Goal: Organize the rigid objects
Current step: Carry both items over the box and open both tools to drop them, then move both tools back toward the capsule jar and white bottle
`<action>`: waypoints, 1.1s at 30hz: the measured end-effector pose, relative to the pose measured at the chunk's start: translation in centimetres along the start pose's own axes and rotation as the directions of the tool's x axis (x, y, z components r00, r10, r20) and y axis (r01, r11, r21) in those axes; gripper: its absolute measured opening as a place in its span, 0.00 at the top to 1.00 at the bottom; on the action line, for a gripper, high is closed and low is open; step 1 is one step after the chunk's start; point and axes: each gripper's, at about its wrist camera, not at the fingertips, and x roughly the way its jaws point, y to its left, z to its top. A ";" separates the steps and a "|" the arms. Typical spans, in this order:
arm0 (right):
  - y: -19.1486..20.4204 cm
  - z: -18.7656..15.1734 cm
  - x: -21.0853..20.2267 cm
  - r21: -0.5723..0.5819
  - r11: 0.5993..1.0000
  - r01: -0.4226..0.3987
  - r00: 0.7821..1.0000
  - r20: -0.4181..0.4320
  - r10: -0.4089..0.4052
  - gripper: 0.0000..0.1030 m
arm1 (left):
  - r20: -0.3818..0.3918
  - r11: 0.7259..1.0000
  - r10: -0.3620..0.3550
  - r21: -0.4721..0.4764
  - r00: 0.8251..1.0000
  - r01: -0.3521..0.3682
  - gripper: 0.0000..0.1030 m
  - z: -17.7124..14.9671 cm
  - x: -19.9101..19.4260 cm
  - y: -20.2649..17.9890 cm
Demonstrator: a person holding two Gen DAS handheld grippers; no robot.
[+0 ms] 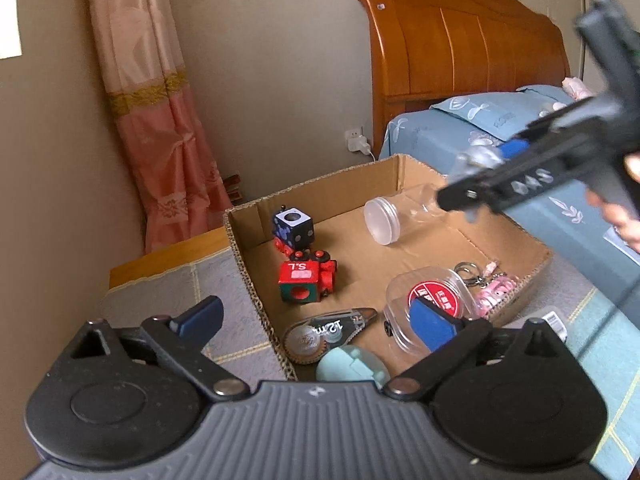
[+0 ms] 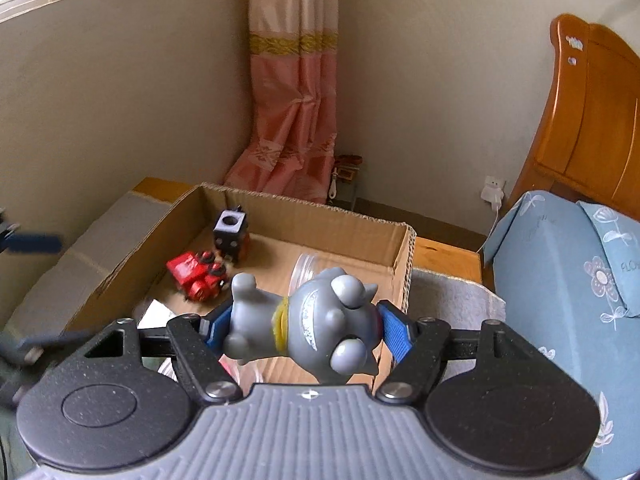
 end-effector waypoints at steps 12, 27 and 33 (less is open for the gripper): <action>1.1 -1.0 -2.1 0.004 1.000 0.031 1.000 -0.003 -0.031 0.00 | -0.011 1.000 0.010 -0.023 1.000 -0.010 0.02 -1.6 -1.9 -0.1; 3.4 -6.8 -6.9 0.093 0.994 0.053 0.998 -0.026 -0.051 0.00 | -0.011 0.990 0.029 -0.140 1.000 -0.030 0.01 -5.7 -5.3 -1.9; 4.5 -9.3 -6.2 0.149 0.988 0.042 0.998 -0.048 -0.035 0.00 | -0.055 0.977 0.103 -0.183 0.993 -0.111 0.01 -8.1 -4.7 -2.1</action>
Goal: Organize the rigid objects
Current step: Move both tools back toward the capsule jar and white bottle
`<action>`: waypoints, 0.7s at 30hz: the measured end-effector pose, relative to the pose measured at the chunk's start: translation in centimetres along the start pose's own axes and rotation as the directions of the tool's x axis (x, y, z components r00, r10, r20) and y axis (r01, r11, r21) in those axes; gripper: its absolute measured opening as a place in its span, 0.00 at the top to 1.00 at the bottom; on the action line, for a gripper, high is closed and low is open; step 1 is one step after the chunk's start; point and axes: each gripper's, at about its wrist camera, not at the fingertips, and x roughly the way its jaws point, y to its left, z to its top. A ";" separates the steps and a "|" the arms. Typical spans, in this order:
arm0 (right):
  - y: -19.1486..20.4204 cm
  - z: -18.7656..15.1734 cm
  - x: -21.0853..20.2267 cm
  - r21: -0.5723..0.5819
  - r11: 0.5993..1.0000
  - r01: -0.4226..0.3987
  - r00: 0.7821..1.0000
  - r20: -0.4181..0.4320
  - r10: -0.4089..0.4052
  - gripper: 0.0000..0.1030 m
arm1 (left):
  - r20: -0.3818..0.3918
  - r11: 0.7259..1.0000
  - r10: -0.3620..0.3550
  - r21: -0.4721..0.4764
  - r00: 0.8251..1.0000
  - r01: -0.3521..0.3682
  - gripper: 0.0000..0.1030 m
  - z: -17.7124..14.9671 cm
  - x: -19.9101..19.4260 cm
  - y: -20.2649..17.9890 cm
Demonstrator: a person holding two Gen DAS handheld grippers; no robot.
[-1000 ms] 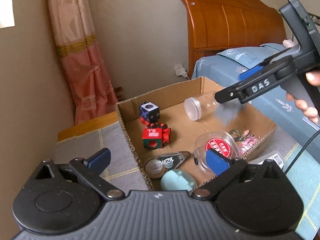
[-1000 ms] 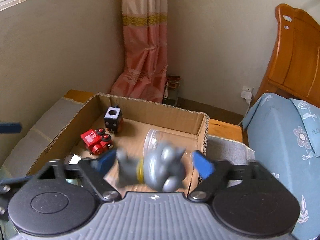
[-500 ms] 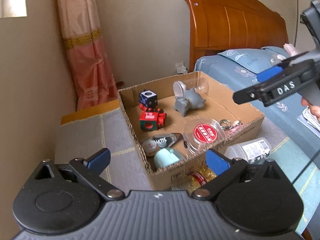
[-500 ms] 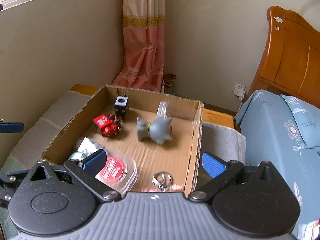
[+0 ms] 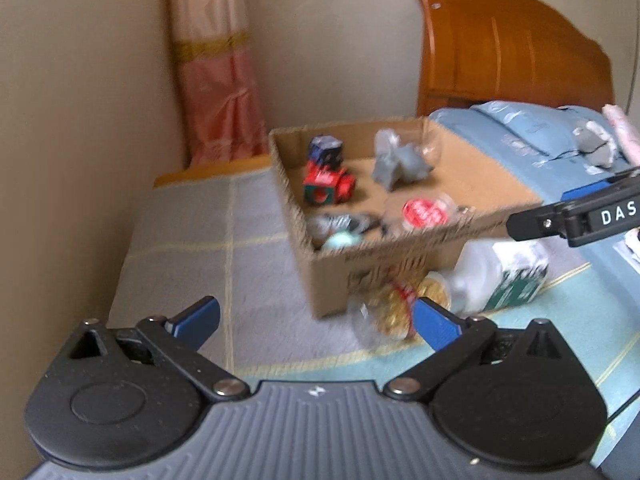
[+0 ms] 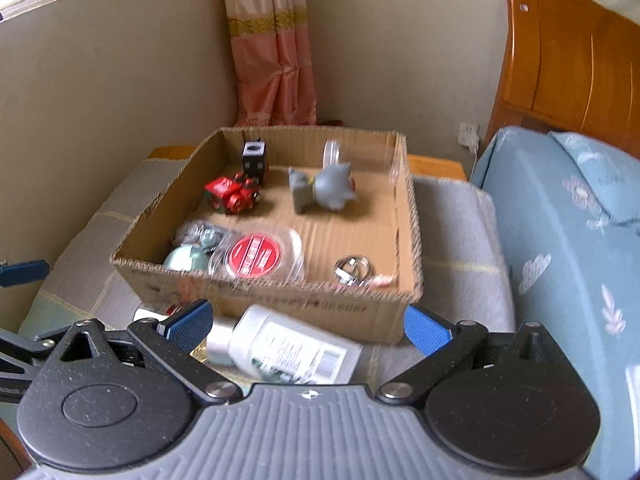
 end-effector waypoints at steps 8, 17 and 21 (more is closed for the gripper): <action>1.8 -1.6 2.2 0.052 0.997 0.058 0.997 0.049 -0.061 0.00 | -0.043 0.998 -0.011 -0.066 0.999 0.008 0.01 -2.1 0.4 1.1; 0.4 -3.0 3.5 0.116 0.990 0.085 0.996 0.013 -0.087 0.00 | -0.040 0.999 -0.011 -0.049 0.999 0.009 0.01 -2.3 0.2 0.9; -0.8 -4.6 2.4 0.152 0.984 0.089 0.996 0.005 -0.091 0.00 | -0.039 0.999 -0.018 -0.030 0.999 0.017 0.01 -2.2 0.2 0.4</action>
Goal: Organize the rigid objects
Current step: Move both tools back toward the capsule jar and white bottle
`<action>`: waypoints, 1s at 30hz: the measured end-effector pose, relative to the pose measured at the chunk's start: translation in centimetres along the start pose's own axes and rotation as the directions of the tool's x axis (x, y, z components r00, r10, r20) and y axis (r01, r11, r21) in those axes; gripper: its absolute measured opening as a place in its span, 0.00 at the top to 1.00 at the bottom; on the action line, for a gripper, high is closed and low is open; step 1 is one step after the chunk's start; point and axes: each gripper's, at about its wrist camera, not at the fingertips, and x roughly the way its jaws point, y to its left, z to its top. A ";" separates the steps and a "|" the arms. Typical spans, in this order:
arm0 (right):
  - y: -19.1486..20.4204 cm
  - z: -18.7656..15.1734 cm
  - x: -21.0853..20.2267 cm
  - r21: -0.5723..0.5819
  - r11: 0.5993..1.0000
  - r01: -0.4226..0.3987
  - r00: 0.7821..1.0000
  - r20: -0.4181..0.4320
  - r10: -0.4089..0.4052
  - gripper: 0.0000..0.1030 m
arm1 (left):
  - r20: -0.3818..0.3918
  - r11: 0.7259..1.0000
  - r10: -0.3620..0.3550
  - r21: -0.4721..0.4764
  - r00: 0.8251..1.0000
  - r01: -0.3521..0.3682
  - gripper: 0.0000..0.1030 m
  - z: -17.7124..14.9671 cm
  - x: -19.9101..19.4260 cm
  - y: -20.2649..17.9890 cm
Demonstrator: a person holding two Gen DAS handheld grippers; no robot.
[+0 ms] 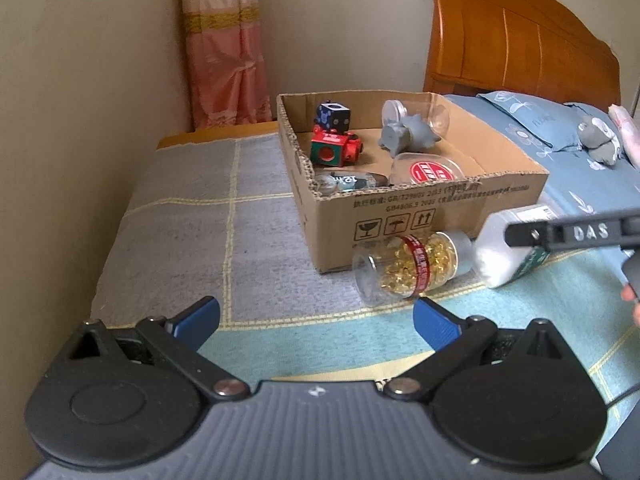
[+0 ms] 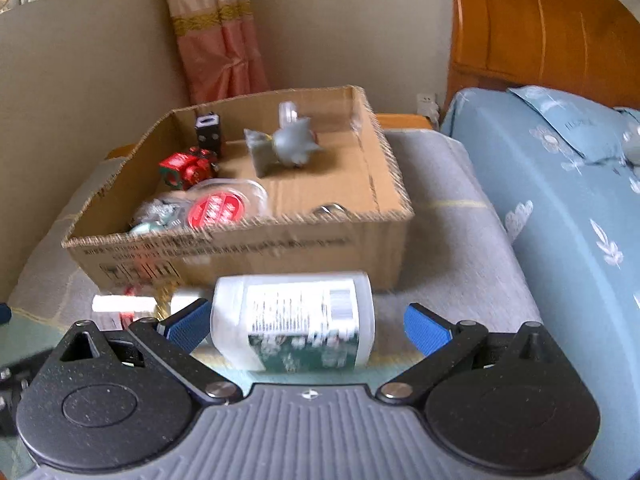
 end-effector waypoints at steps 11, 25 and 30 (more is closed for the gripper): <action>-4.6 -4.4 -0.6 0.103 0.994 0.021 0.998 -0.062 -0.015 0.00 | -0.008 0.999 -0.006 0.040 1.000 0.006 0.01 0.3 0.2 -1.3; -4.1 -7.6 -0.6 -0.139 0.990 0.008 1.000 -0.002 -0.008 0.00 | -0.054 0.996 -0.041 0.082 0.998 0.045 0.01 1.5 2.7 -4.9; -4.5 -7.8 -0.9 -0.154 0.988 -0.007 1.000 0.011 0.009 0.00 | -0.083 0.997 -0.047 0.064 0.995 0.053 0.01 2.1 5.0 -6.4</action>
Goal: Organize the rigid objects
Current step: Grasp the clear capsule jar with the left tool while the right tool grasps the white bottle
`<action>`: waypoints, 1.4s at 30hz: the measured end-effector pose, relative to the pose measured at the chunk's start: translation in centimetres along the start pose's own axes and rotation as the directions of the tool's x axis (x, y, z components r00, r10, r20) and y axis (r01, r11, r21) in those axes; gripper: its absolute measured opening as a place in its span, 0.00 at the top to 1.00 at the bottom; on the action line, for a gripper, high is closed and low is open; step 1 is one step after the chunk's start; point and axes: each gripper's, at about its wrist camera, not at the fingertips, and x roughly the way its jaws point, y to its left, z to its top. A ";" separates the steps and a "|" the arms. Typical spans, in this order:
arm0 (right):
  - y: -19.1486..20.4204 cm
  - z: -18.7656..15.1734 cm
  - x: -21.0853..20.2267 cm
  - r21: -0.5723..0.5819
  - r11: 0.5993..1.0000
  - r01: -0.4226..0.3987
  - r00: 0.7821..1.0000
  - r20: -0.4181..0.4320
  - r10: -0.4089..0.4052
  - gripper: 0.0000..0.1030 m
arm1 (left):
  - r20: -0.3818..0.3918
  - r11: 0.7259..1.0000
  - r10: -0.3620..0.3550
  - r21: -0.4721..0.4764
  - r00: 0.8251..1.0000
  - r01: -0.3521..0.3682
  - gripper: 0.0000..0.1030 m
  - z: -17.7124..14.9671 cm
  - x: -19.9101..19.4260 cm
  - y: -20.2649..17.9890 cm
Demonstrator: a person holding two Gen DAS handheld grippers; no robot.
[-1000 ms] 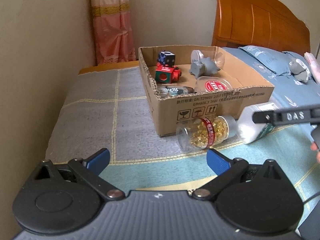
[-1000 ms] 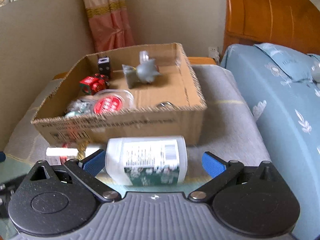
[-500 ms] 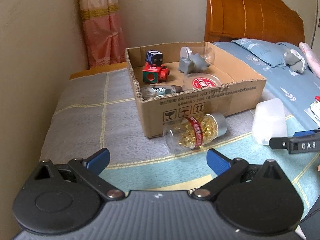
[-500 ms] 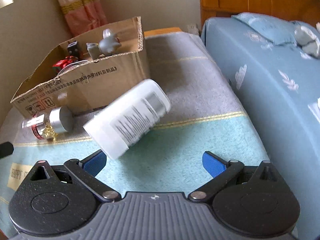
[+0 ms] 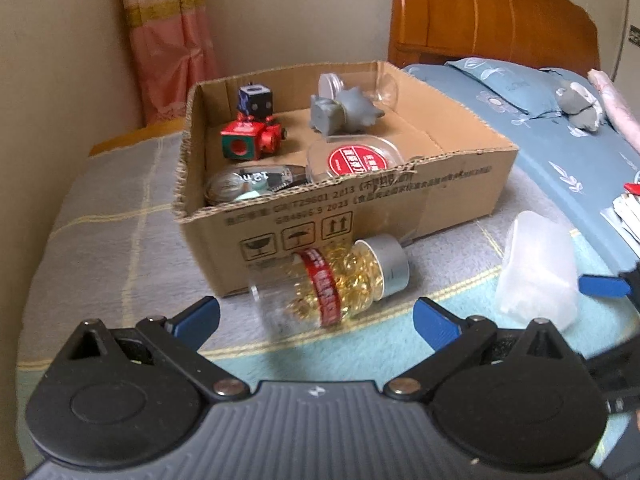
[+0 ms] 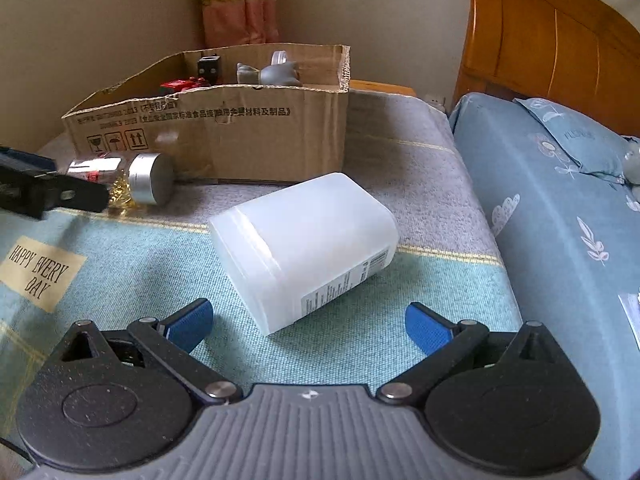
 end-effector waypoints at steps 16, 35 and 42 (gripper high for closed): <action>-0.3 -0.5 0.0 -0.028 0.999 -0.026 0.999 0.036 0.027 0.00 | -0.051 0.993 0.073 -0.089 0.996 -0.077 0.02 0.9 4.3 -1.7; -1.4 1.7 1.3 -0.185 0.970 -0.160 0.987 -0.040 0.155 0.00 | -0.048 0.998 0.053 -0.035 0.997 -0.055 0.07 -1.8 1.7 1.5; -1.5 3.6 2.8 -0.249 0.951 -0.184 0.983 -0.073 0.171 0.00 | -0.044 0.998 0.049 -0.028 0.998 -0.051 0.07 -1.7 1.7 1.4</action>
